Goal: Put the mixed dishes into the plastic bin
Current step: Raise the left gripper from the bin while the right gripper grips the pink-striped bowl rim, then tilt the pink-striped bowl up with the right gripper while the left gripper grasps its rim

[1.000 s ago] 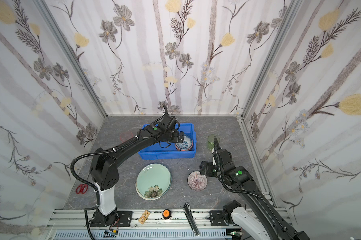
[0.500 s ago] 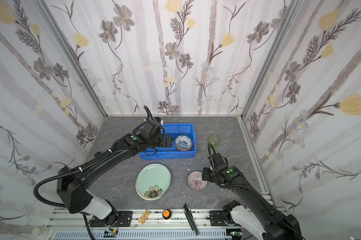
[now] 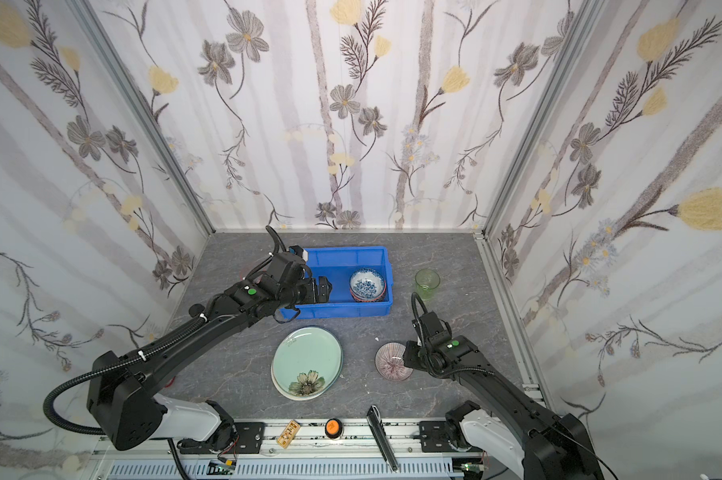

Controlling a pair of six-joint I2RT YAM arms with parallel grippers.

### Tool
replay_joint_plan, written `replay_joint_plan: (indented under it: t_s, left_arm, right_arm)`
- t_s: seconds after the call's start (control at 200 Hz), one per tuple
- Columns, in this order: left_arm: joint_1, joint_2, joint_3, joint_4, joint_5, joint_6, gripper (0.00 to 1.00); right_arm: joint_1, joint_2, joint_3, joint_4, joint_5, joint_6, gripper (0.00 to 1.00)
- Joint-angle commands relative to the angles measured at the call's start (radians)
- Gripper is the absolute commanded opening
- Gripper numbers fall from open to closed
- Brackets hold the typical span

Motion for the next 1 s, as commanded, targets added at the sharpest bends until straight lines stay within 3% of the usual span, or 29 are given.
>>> replay_joint_plan:
  t_s: [0.0, 0.999]
  left_arm:
    - [0.002, -0.008, -0.008, 0.046, 0.027, -0.034, 1.0]
    - [-0.01, -0.093, -0.162, 0.08, 0.141, -0.193, 1.0]
  right_arm:
    - [0.001, 0.01, -0.011, 0.06, -0.011, 0.013, 0.42]
    - [0.028, 0.001, -0.003, 0.054, 0.002, 0.022, 0.0]
